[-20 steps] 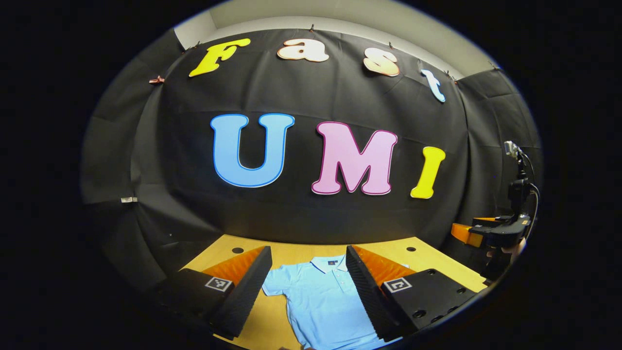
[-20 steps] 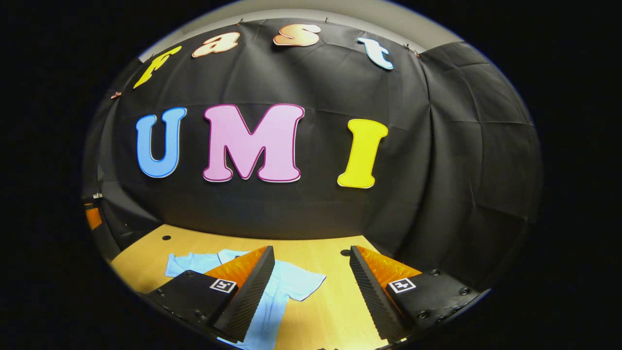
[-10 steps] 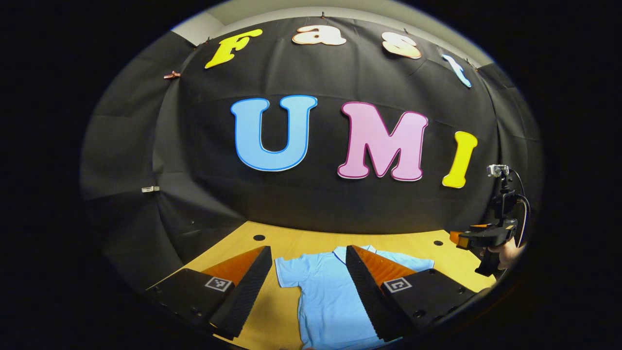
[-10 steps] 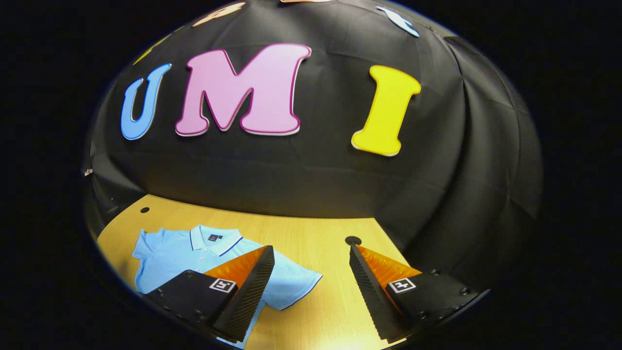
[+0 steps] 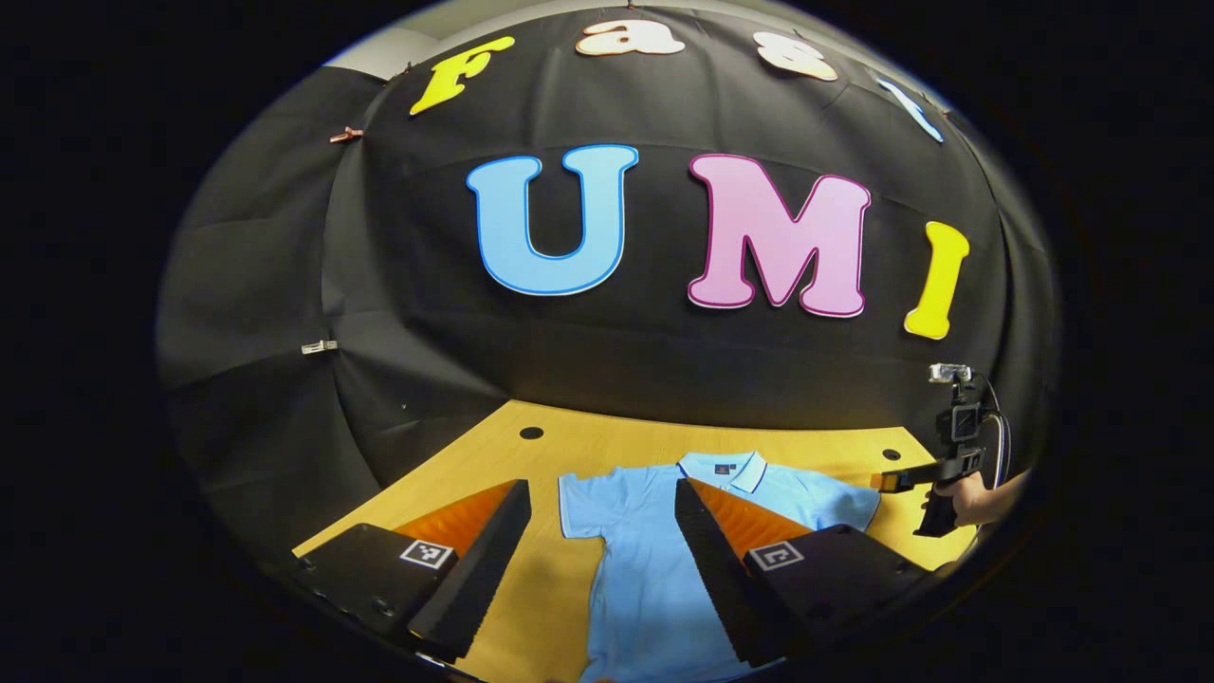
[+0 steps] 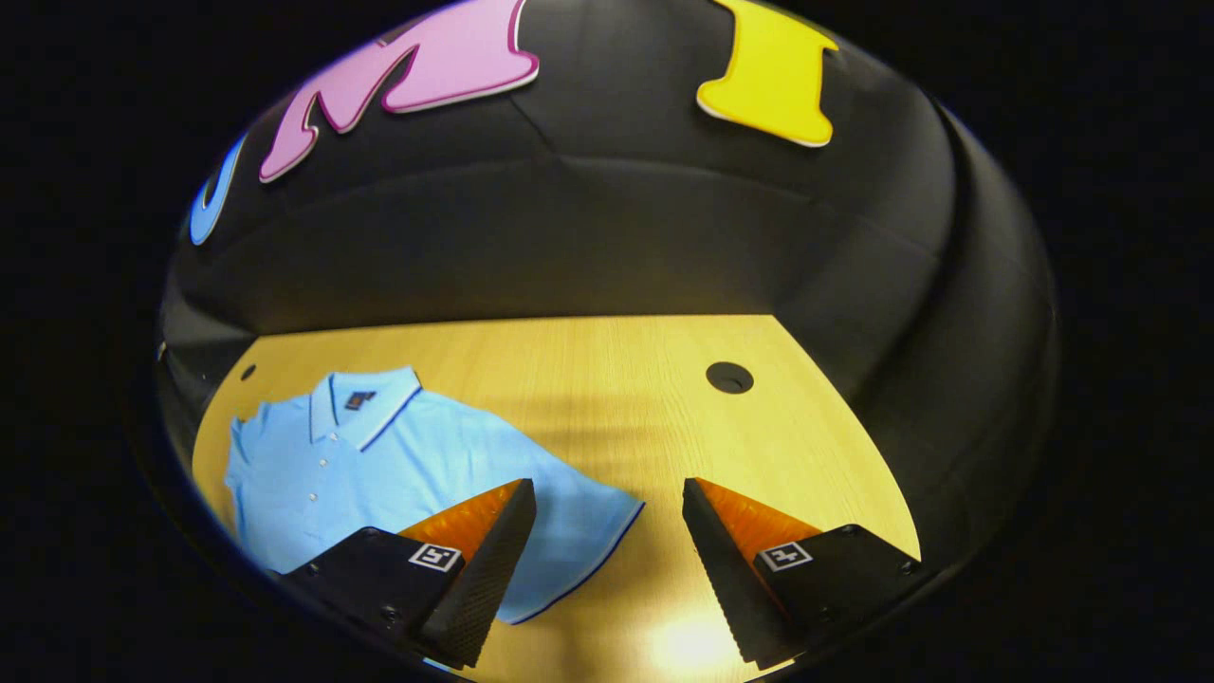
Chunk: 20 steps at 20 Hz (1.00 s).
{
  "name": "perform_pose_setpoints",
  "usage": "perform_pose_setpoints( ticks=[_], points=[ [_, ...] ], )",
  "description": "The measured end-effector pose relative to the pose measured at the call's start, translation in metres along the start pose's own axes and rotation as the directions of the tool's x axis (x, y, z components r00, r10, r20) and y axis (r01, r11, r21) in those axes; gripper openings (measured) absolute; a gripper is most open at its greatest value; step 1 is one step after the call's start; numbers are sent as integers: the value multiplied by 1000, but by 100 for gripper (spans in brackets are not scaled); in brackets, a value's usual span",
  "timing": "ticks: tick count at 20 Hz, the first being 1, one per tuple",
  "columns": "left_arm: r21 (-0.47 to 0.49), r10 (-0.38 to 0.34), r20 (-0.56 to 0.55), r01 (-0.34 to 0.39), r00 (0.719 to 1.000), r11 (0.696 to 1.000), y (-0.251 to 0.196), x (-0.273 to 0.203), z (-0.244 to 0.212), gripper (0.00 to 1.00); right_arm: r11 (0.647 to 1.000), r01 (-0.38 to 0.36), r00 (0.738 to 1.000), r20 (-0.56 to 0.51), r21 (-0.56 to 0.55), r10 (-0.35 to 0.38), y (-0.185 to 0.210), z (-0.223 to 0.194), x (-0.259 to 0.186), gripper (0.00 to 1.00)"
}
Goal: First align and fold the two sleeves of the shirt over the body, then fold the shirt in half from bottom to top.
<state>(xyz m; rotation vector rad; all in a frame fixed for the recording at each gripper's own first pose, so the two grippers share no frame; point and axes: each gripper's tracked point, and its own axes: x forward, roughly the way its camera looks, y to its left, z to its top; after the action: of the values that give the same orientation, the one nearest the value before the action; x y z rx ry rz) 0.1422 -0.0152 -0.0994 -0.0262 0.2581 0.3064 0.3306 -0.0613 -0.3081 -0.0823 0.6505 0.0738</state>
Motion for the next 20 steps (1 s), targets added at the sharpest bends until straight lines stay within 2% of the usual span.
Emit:
perform_pose_setpoints(
  ticks=[5, 8, 10, 12, 13, 14, 15, 16, 19, 20],
  points=[
    [6, -18, -20, 18, 1000, 1000, -13, 13, -6, 97, 999, -15, 998, -58, -38, 13, 3, -21, 24, 98],
    [22, -25, -21, 26, 999, 999, -18, 12, -8, 97, 999, -44, 994, -99, 16, 45, 8, -34, 36, 97],
    [30, -29, -25, 30, 999, 999, -21, 11, -10, 97, 997, -36, 995, -89, 69, 42, 5, -31, 44, 98],
    [32, -39, -26, 40, 999, 999, -24, 10, -14, 98, 997, -32, 996, -79, 68, 37, 1, -29, 46, 97],
    [33, -46, -27, 47, 999, 998, -26, 10, -17, 98, 997, -41, 996, -71, 63, 46, 2, -27, 47, 89],
    [35, -49, -27, 50, 998, 998, -28, 10, -18, 98, 997, -51, 996, -72, 57, 55, 3, -27, 46, 86],
    [35, -54, -26, 55, 998, 998, -28, 8, -21, 98, 997, -61, 995, -70, 54, 65, 5, -26, 46, 77],
    [34, -61, -24, 61, 998, 998, -29, 8, -22, 98, 997, -64, 995, -70, 52, 67, 6, -27, 46, 73],
    [36, -76, -38, 77, 996, 996, -30, 4, -31, 98, 995, -63, 995, -71, 76, 69, 13, -22, 47, 21],
    [36, -81, -38, 83, 996, 996, -29, 2, -31, 98, 995, -55, 995, -76, 82, 62, 13, -23, 47, 14]
  ],
)
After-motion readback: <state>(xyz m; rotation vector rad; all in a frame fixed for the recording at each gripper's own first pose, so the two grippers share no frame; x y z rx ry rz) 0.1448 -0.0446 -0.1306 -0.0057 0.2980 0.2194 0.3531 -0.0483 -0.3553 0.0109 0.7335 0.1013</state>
